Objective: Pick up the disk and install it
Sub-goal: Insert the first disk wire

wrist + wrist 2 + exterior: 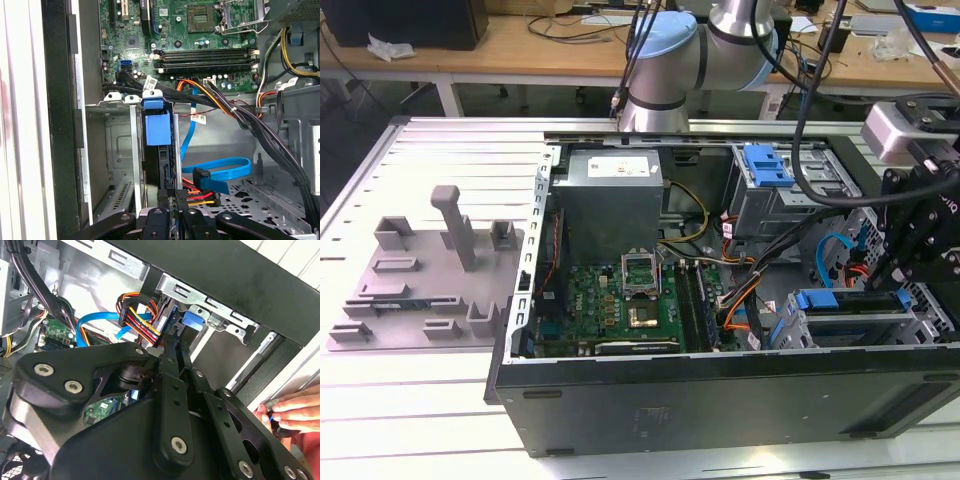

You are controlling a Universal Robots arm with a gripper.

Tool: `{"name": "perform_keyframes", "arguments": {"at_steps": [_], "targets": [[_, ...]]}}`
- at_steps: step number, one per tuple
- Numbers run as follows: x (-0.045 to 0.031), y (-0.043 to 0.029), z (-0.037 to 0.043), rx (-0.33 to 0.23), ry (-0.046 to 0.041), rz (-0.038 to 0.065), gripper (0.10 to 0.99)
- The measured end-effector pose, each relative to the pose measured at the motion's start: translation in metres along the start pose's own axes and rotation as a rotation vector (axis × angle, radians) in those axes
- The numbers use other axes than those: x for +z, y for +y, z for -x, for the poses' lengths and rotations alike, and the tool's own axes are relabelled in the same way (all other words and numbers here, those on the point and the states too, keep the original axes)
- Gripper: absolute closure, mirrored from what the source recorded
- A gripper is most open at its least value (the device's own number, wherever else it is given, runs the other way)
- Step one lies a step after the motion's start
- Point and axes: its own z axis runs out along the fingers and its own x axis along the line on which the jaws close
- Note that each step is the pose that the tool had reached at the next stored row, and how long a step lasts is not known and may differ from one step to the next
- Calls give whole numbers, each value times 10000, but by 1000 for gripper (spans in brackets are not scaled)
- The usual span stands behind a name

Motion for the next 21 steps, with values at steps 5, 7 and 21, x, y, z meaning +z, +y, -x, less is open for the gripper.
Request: {"name": "perform_keyframes", "arguments": {"at_steps": [5,7,21], "targets": [[4,0,-3,-51,3,-1,918],[8,0,-3,-58,2,-1,918],[51,-2,-3,-118,1,-1,918]]}}
